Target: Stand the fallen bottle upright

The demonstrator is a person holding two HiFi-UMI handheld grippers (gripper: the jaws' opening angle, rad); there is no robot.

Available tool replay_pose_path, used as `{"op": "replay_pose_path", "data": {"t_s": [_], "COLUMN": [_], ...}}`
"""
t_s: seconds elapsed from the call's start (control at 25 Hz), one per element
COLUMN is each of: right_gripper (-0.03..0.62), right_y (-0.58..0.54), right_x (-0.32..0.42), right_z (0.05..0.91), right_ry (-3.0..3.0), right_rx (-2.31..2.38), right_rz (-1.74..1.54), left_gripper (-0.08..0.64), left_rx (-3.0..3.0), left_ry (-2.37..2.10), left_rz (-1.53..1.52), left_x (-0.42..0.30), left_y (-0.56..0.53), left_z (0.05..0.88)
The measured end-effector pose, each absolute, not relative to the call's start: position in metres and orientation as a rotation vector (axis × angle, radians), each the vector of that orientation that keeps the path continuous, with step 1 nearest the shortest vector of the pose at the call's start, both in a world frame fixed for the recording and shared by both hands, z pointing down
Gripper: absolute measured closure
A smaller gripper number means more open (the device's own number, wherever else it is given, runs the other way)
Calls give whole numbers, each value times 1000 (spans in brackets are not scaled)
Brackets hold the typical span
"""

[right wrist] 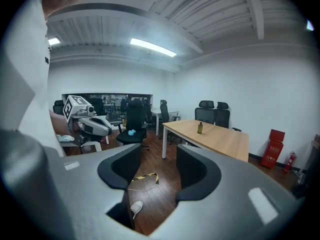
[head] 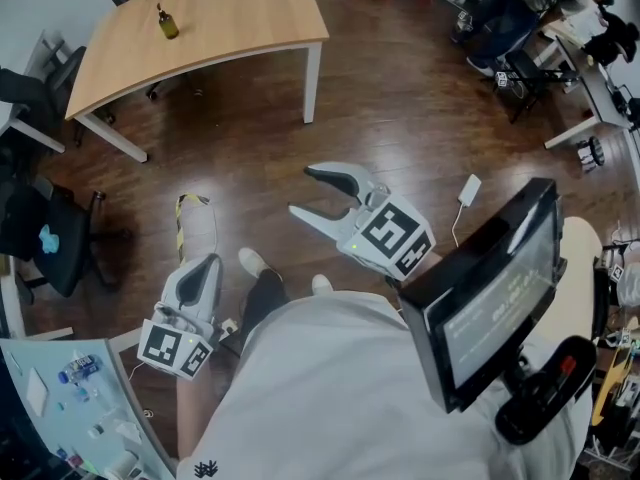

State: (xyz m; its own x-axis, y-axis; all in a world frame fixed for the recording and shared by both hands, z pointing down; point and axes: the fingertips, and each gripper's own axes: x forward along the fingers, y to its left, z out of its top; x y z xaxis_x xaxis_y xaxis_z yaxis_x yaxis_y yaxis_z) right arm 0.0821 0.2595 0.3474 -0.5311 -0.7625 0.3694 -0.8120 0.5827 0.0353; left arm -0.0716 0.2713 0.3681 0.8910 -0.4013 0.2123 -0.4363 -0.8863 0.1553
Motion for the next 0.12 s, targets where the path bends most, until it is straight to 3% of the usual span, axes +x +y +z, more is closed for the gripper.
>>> {"op": "replay_pose_path", "data": {"t_s": [0.12], "right_gripper": [367], "right_y": [241], "right_x": [75], "right_z": [353], "right_ry": [-2461], "right_rx": [1276], "right_rz": [205], "left_gripper": [560], "left_rx": [2847], "left_ry": [-645], "left_rz": [249], "left_x": [-81], "left_y": [252], "left_z": [374]}}
